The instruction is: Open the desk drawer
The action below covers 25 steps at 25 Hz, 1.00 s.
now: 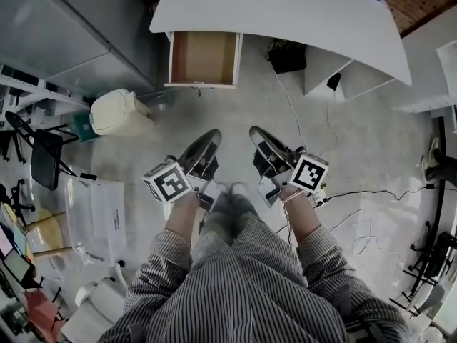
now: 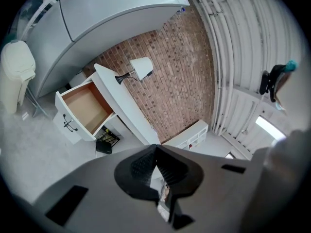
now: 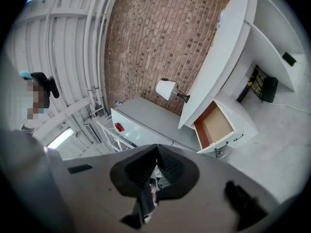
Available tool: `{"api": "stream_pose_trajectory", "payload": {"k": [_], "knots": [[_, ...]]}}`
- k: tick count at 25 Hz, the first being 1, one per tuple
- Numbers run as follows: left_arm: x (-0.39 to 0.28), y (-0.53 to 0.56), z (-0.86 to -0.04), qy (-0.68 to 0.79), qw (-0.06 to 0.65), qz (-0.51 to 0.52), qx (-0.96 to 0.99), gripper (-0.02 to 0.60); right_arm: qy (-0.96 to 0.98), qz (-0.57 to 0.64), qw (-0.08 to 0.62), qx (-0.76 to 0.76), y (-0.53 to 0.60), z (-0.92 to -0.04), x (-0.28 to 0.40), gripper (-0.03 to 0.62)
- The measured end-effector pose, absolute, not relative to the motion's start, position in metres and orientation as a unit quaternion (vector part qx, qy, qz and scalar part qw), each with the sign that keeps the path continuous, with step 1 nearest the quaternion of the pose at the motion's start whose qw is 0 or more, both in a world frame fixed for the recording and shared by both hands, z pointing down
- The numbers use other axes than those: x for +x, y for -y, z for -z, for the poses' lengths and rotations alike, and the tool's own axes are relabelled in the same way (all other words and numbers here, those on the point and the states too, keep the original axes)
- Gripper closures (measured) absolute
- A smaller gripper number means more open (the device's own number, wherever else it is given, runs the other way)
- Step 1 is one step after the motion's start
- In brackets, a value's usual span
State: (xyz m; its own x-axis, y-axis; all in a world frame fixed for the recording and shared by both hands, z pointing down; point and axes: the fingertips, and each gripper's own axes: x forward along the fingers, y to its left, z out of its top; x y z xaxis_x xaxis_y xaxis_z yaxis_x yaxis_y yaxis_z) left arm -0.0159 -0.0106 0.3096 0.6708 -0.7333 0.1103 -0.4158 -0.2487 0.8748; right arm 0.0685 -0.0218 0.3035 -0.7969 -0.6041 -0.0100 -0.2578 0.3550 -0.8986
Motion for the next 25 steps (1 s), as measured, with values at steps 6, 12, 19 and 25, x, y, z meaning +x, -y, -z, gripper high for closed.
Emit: {"api": "stream_pose_trajectory", "payload": {"k": [6,12,19,25], "knots": [[-0.005,-0.021,-0.269,0.319,0.476,0.135,0.809,0.569,-0.818,0.492,0.166,-0.249,-0.011,-0.264,0.049,0.576],[0.000,-0.049,-0.238,0.300,0.425,0.088,0.850,0.568,-0.855,0.443,0.108,-0.249,-0.039,-0.236,0.040,0.577],[-0.010,-0.059,-0.218,0.317,0.408,0.092,0.851,0.568,-0.875,0.404,0.065,-0.258,-0.052,-0.213,0.029,0.576],[-0.019,-0.060,-0.203,0.356,0.345,0.057,0.867,0.568,-0.885,0.355,0.048,-0.297,-0.053,-0.201,0.026,0.576]]}}
